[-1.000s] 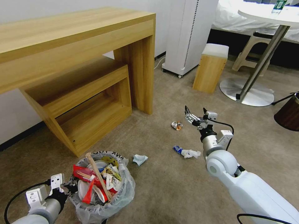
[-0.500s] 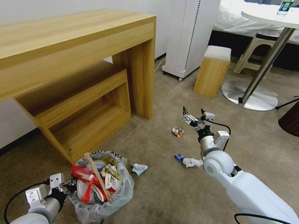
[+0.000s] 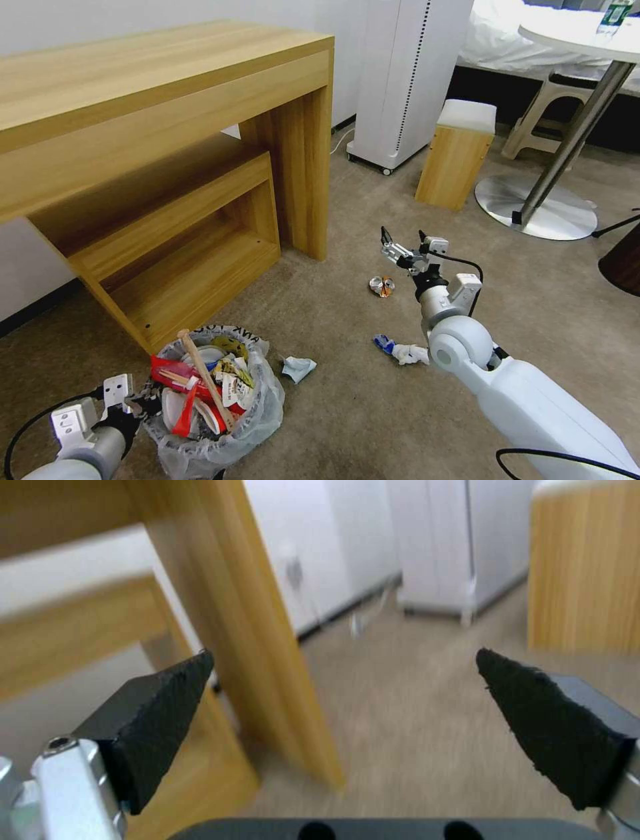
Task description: Pick up the trash bin and place the garbage on the floor into it.
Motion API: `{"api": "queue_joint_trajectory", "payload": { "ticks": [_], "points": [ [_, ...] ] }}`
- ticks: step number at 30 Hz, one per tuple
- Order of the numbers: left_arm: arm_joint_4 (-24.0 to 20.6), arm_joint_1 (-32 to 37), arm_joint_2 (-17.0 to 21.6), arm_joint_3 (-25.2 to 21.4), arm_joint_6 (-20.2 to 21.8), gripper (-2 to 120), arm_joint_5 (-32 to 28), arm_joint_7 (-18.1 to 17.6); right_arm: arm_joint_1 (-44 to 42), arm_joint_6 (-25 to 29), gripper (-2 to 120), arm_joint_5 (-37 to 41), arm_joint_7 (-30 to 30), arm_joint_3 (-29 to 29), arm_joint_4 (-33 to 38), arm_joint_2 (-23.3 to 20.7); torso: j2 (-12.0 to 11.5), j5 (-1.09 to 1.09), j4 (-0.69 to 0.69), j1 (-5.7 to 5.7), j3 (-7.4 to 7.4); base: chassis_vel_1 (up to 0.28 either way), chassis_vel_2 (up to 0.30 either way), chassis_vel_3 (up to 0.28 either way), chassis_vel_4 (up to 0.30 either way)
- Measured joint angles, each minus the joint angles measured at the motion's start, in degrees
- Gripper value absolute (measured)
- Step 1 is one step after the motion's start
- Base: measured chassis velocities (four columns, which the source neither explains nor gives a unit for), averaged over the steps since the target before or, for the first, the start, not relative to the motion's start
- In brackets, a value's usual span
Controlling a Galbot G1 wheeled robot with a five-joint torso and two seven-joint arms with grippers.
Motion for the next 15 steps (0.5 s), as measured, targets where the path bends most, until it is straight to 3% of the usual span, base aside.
{"api": "queue_joint_trajectory", "payload": {
  "ticks": [8,15],
  "points": [
    [0.4,-0.2,-1.0,0.3,-0.1,1,0.6,0.0,8.5,-12.0,100,16.5,8.0,-9.4,-0.9,1.2,0.0,0.0,0.03,0.0,0.0,0.0,0.0,0.0,0.0],
    [0.9,-1.2,-0.7,0.4,0.1,1,0.3,-0.3,9.7,-15.9,100,19.6,9.9,-12.9,-0.9,1.6,0.0,0.01,0.0,0.0,0.0,0.0,0.0,0.0,0.0]
  ]
}}
